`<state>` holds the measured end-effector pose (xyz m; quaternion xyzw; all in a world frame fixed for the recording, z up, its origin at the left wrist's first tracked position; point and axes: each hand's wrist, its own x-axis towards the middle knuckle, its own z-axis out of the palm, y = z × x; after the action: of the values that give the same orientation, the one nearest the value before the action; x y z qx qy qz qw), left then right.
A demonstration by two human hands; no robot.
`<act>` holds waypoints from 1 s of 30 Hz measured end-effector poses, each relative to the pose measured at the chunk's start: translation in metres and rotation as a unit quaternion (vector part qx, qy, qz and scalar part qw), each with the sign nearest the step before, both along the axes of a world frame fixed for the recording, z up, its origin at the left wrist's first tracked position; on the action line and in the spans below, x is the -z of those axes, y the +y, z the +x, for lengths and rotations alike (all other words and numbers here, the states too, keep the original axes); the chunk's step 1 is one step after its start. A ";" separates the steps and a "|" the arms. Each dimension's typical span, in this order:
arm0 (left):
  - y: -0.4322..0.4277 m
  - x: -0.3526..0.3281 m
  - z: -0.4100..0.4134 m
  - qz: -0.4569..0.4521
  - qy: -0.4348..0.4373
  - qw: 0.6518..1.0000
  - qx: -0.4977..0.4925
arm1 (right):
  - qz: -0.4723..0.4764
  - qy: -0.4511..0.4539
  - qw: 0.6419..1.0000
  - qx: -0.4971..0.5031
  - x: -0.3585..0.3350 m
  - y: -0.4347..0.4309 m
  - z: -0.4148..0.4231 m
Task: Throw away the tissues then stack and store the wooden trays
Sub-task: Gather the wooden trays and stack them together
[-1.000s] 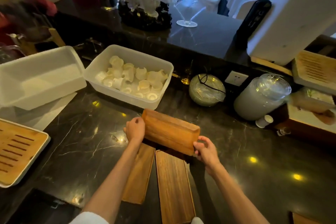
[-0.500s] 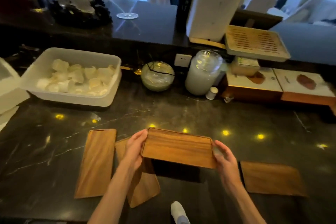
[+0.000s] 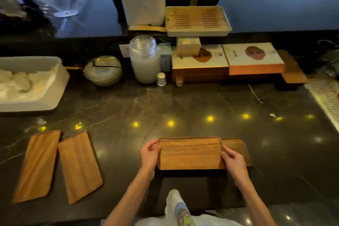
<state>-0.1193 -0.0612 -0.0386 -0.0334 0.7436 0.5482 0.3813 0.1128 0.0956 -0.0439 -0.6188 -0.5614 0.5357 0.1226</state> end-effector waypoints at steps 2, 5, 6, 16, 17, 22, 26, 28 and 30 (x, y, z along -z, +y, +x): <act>0.024 0.005 0.027 -0.020 0.008 0.999 0.035 | 0.025 -0.043 0.999 -0.007 0.002 0.020 0.026; 0.057 0.010 0.059 -0.050 0.029 0.995 0.080 | 0.062 -0.100 0.993 -0.006 0.008 0.045 0.055; 0.066 0.012 0.066 -0.062 0.036 0.993 0.092 | 0.070 -0.105 0.992 -0.009 0.011 0.051 0.061; 0.098 0.025 0.097 -0.161 0.128 0.967 0.150 | 0.107 -0.099 0.988 -0.046 0.042 0.082 0.086; 0.098 0.025 0.099 -0.165 0.138 0.964 0.154 | 0.107 -0.099 0.988 -0.046 0.045 0.083 0.088; 0.097 0.023 0.105 -0.178 0.168 0.954 0.174 | 0.105 -0.108 0.988 -0.041 0.053 0.085 0.092; 0.098 0.024 0.102 -0.189 0.188 0.946 0.183 | 0.112 -0.086 0.989 -0.053 0.053 0.082 0.093; 0.099 0.027 0.100 -0.195 0.185 0.945 0.188 | 0.114 -0.083 0.988 -0.055 0.052 0.082 0.093; 0.099 0.029 0.100 -0.210 0.182 0.941 0.194 | 0.115 -0.087 0.988 -0.057 0.052 0.082 0.093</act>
<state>-0.0194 0.0374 -0.0673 0.1325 0.8906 0.2915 0.3230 0.2053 0.1776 -0.0956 -0.6115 -0.6623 0.4178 0.1135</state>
